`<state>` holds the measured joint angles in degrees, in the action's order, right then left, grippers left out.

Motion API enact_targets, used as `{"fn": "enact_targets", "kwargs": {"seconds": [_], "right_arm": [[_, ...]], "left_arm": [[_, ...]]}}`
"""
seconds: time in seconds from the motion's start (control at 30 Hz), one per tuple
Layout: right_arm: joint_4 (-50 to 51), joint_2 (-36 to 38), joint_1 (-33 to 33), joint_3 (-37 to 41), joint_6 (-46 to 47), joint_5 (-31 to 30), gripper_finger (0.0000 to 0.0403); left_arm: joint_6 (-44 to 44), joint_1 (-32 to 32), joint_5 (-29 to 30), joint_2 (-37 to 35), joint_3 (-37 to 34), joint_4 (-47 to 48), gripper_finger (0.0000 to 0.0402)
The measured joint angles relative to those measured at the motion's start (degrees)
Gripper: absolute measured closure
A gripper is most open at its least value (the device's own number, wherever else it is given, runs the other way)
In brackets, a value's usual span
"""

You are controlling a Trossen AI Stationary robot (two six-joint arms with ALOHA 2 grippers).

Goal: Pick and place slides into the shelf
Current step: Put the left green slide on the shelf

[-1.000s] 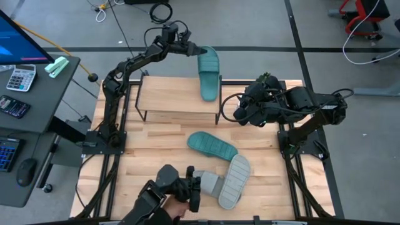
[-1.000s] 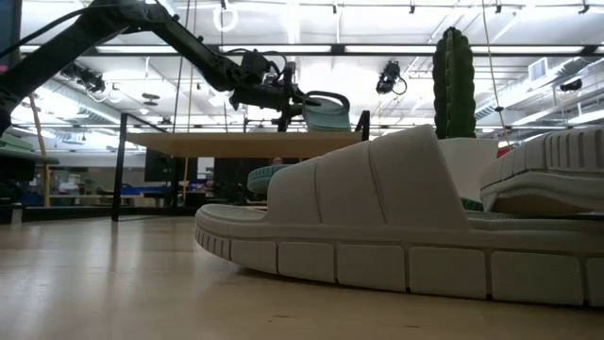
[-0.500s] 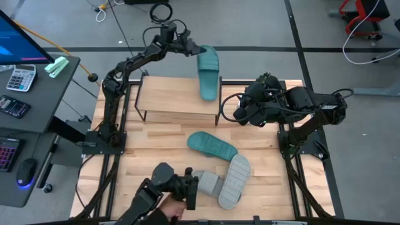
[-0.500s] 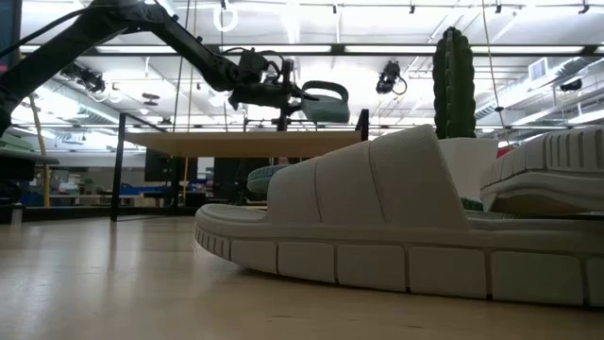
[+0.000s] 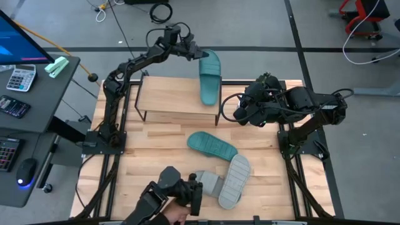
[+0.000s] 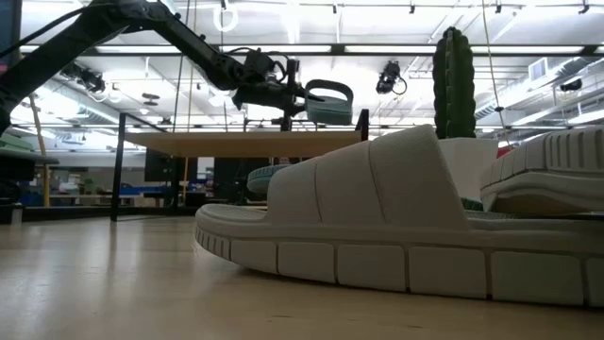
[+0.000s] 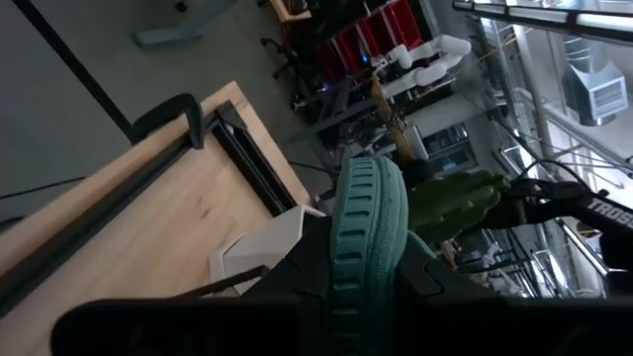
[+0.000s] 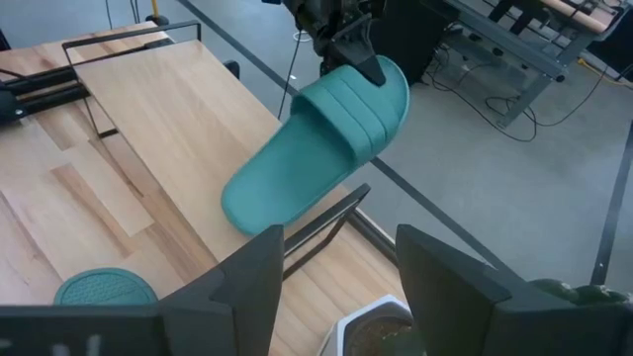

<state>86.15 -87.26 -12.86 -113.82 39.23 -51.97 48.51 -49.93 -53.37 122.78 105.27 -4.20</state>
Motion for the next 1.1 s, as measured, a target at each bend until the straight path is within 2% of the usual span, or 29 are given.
{"fn": "enact_targets", "kwargs": {"seconds": [0.87, 1.1], "right_arm": [[0.0, -0.02, 0.0, 0.01, 0.16, 0.01, 0.02], [0.0, -0.02, 0.0, 0.02, 0.17, 0.0, 0.02]], "left_arm": [[-11.5, 1.41, 6.3, 0.0, -0.02, 9.0, 0.0352], [-11.68, 2.21, 6.58, 2.05, -0.02, 9.29, 0.0352]]}}
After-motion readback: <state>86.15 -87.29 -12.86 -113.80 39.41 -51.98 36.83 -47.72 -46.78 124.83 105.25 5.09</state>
